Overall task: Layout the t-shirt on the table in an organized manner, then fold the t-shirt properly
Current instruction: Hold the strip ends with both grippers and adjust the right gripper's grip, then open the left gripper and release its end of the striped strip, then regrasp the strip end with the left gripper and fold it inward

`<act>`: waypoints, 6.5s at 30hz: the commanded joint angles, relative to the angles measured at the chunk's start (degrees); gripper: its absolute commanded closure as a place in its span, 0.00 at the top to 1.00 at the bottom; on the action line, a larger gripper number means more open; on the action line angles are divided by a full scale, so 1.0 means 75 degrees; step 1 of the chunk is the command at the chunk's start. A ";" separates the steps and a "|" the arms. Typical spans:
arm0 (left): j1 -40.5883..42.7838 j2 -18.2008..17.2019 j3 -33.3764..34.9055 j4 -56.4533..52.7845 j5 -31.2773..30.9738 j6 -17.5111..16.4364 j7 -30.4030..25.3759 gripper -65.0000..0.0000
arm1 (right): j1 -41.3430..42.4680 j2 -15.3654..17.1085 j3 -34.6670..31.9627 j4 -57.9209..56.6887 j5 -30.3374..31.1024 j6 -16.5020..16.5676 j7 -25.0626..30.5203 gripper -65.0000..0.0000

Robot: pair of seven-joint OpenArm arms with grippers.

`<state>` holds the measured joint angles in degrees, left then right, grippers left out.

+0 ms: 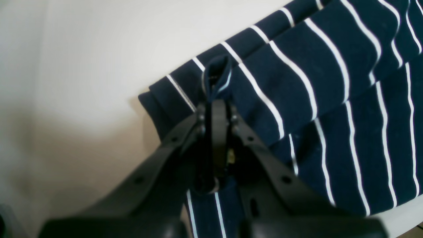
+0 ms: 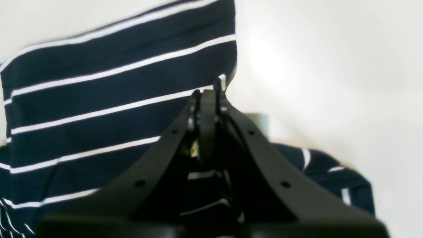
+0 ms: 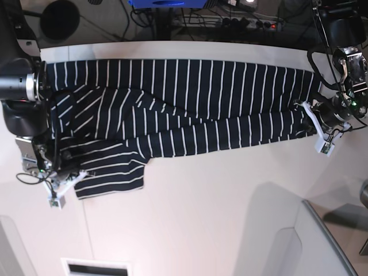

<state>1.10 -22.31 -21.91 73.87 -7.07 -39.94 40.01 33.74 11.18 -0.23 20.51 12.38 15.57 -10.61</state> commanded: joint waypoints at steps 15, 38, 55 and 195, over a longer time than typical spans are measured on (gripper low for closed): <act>0.0011 -0.0185 -0.0038 0.0179 -0.0024 -0.0008 -0.0124 0.00 | -0.0988 0.0086 0.0072 0.4046 0.0066 0.0051 -0.2951 0.00; -0.0141 -0.0408 -0.0038 0.0191 -0.0036 -0.0008 -0.0124 0.00 | -0.4328 -0.0641 0.1771 0.9965 0.0090 0.0051 -0.6316 0.00; 0.0105 -0.0373 0.0501 0.0836 -0.0024 -0.0008 -0.0124 0.00 | -0.4973 -0.0664 0.1806 0.8746 0.0078 0.0051 -0.5905 0.00; 0.0456 -0.0326 -0.1961 -0.3724 -0.4643 -0.0008 -0.0183 1.00 | -0.5512 -0.1168 0.2111 1.0598 0.0090 0.0051 -0.5847 0.44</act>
<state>4.47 -24.36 -36.86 45.95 -43.40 -40.56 36.16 -8.29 1.93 15.51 99.00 12.82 15.84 -55.48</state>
